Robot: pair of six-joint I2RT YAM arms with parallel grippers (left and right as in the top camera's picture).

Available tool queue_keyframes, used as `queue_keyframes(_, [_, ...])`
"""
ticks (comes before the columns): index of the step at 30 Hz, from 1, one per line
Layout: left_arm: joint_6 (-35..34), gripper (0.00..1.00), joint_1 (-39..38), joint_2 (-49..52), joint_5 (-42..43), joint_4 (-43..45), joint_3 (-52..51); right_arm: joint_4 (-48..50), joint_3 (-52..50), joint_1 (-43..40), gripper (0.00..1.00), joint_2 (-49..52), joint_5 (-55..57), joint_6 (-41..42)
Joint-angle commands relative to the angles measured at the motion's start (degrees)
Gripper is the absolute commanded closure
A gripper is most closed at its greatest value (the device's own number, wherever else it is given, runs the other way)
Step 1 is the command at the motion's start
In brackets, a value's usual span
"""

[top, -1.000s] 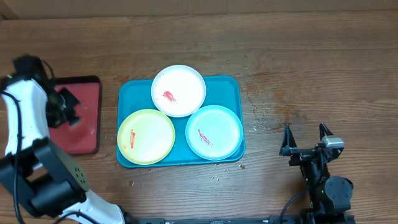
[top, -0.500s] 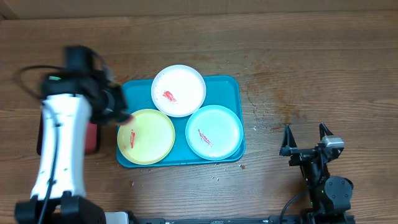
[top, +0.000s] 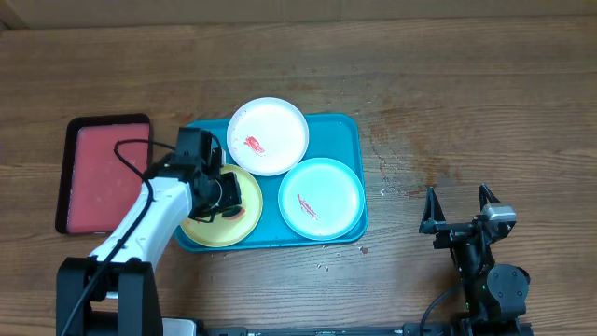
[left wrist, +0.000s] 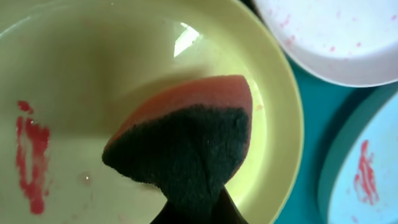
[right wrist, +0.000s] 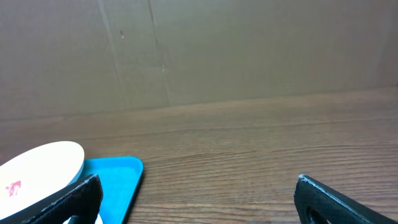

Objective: Clean dirty plates on tray and stack at the side
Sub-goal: 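Lower the sponge onto the yellow plate and raise the left gripper, then reach the right gripper to the yellow plate rim and grasp it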

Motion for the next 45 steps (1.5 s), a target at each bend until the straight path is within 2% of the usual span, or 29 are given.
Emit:
queue_keyframes(1, [-0.57, 0.81, -0.22, 1.53, -0.7, 1.46, -2.36, 0.37, -0.59, 0.15, 0.0, -0.55, 0.55, -0.33])
queue_keyframes(2, [-0.59, 0.69, -0.22, 1.62, -1.77, 0.96, -2.38, 0.37, -0.59, 0.15, 0.0, -0.55, 0.55, -0.33])
queue_keyframes(5, [-0.59, 0.41, -0.07, 1.62, -4.55, -0.28, -1.95, 0.37, -0.59, 0.15, 0.0, -0.55, 0.55, -0.33])
queue_keyframes(9, [-0.59, 0.41, 1.33, 1.46, -4.9, -4.35, 2.43, 0.35, -0.59, 0.15, 0.0, -0.55, 0.55, -0.35])
queue_keyframes(18, [-0.61, 0.43, 8.39, -4.94, -3.87, -21.49, 25.44, 0.37, -0.59, 0.15, 0.0, -0.55, 0.52, -0.33])
queue_keyframes(20, [-0.63, 0.38, 10.78, -7.34, -3.87, -22.91, 29.07, 0.35, -0.59, 0.15, 0.0, -0.55, 0.52, -0.33])
queue_keyframes(21, [-0.61, 0.26, 11.67, -8.35, -3.89, -23.17, 29.83, 0.37, -0.59, 0.15, 0.0, -0.55, 0.55, -0.33])
queue_keyframes(22, [-0.61, 0.06, 12.46, -9.31, -3.89, -23.23, 30.14, 0.37, -0.59, 0.15, 0.0, -0.55, 0.52, -0.33])
queue_keyframes(23, [-0.61, 0.0, 13.09, -10.16, -3.89, -23.28, 30.12, 0.37, -0.59, 0.15, 0.0, -0.55, 0.55, -0.33])
queue_keyframes(25, [-0.57, 0.0, 13.84, -10.97, -4.2, -24.41, 30.12, 0.35, -0.59, 0.15, 0.0, -0.55, 0.57, -0.35])
queue_keyframes(26, [-0.55, 0.0, 13.94, -10.95, -4.52, -25.86, 30.1, 3.39, -0.59, 0.15, 0.0, -0.55, 0.55, -0.22])
queue_keyframes(30, [-0.57, 0.0, 13.94, -10.58, -4.5, -26.82, 29.05, 11.76, -0.59, 0.22, 0.0, -0.55, -13.16, 8.28])
queue_keyframes(32, [-0.57, 0.0, 13.94, -10.47, -4.52, -26.6, 28.57, 23.52, -0.59, 0.22, 0.0, -0.55, -18.21, 8.66])
queue_keyframes(35, [-0.57, 0.0, 13.94, -10.29, -4.52, -25.94, 28.55, 40.92, 0.09, 0.22, 0.0, -0.55, -18.34, 7.61])
queue_keyframes(37, [-0.57, 0.0, 13.94, -10.21, -4.5, -25.66, 28.55, 43.67, 2.67, 0.11, 0.0, -0.44, -18.34, 5.22])
queue_keyframes(39, [-0.59, 0.0, 13.94, -10.19, -4.5, -25.66, 28.55, 36.87, 9.29, 0.11, 0.0, 0.92, -18.4, 2.91])
queue_keyframes(40, [-0.57, 0.0, 13.94, -10.19, -4.5, -25.68, 28.55, 30.45, 13.31, 0.11, 0.0, 2.38, -18.27, 0.66])
queue_keyframes(43, [-0.61, 0.0, 13.92, -10.16, -4.48, -25.55, 28.55, 5.53, 27.63, 0.11, 0.0, 11.96, -15.54, -6.16])
queue_keyframes(45, [-0.61, 0.0, 13.92, -10.16, -4.48, -24.98, 28.55, -9.29, 37.83, 0.11, 0.0, 22.49, -15.74, -8.24])
